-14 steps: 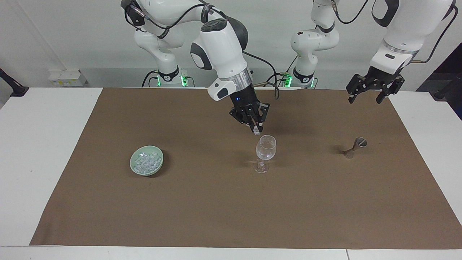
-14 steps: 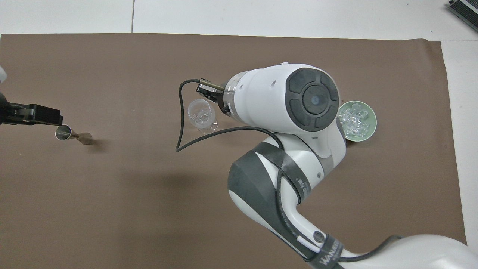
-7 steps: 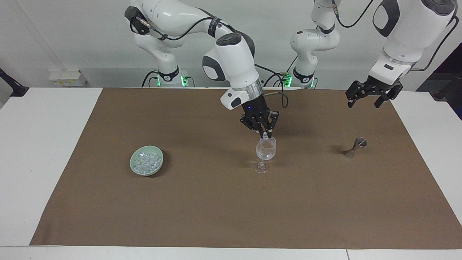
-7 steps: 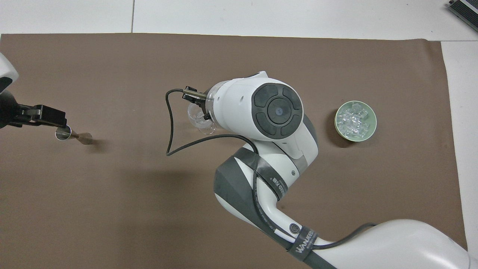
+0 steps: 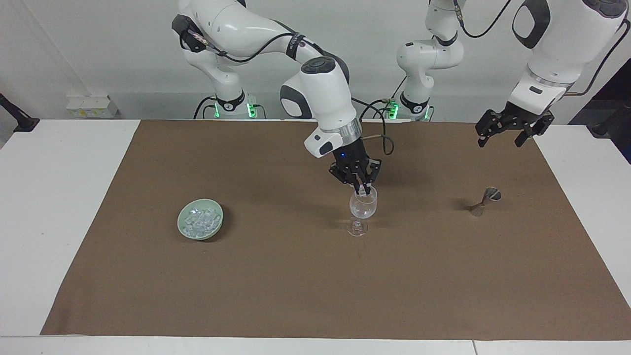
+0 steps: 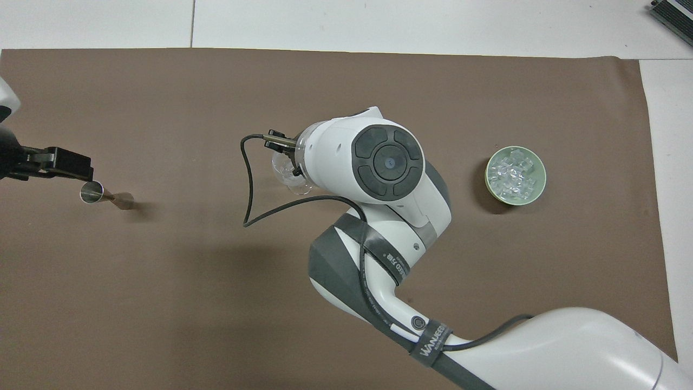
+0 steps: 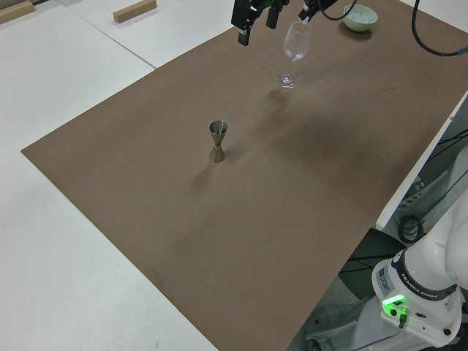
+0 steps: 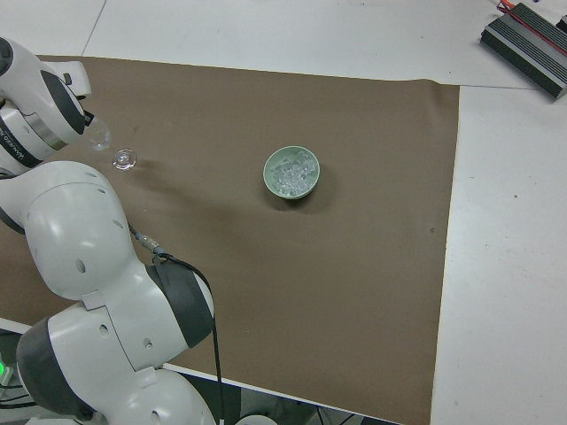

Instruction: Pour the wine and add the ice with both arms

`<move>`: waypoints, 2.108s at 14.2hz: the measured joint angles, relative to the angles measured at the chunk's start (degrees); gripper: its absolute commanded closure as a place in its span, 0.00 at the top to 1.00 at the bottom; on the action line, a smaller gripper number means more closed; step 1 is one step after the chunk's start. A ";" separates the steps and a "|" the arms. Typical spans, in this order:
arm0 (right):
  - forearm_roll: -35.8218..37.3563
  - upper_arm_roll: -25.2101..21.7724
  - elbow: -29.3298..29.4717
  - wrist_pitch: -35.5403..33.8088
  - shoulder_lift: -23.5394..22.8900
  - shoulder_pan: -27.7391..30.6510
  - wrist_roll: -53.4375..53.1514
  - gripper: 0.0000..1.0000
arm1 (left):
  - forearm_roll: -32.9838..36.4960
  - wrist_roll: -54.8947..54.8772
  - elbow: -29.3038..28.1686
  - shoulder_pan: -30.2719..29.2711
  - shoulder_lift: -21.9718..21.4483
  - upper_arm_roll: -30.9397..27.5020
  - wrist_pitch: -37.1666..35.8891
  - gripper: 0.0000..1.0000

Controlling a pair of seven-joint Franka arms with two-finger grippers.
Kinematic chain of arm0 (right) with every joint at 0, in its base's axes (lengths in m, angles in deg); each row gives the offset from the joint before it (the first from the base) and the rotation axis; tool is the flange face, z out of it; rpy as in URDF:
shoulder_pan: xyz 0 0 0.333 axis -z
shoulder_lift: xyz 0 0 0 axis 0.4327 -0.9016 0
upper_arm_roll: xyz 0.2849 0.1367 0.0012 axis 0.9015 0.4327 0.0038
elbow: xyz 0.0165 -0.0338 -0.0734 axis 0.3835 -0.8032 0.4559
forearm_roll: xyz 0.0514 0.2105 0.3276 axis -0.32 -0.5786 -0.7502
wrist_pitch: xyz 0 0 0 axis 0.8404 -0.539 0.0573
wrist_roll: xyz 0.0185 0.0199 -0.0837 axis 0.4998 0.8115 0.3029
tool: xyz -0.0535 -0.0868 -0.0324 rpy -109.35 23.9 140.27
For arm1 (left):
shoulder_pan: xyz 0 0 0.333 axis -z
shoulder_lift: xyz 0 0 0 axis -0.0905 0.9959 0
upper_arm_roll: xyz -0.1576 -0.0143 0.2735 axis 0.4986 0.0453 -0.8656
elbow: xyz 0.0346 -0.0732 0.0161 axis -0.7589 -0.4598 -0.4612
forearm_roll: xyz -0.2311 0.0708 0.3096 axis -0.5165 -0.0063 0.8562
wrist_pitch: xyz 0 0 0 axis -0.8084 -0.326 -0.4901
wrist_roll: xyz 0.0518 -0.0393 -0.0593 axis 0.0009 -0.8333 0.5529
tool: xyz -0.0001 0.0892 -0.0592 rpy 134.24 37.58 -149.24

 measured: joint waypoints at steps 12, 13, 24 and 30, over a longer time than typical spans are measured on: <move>0.04 1.05 0.01 0.05 -0.15 -0.06 -0.58 0.29 | 0.07 -0.04 0.36 0.04 0.14 0.01 0.14 1.00; 0.04 1.04 0.00 0.05 -0.16 -0.05 -0.58 0.38 | 0.07 -0.04 0.42 0.04 0.15 0.01 0.19 1.00; 2.26 0.81 0.95 0.27 -0.20 0.51 -0.59 1.00 | 0.09 -0.06 0.57 0.10 0.45 0.17 2.14 1.00; 4.95 -8.87 1.77 -5.18 7.70 1.44 2.98 1.00 | 0.09 -0.06 0.69 0.10 0.51 0.21 2.19 1.00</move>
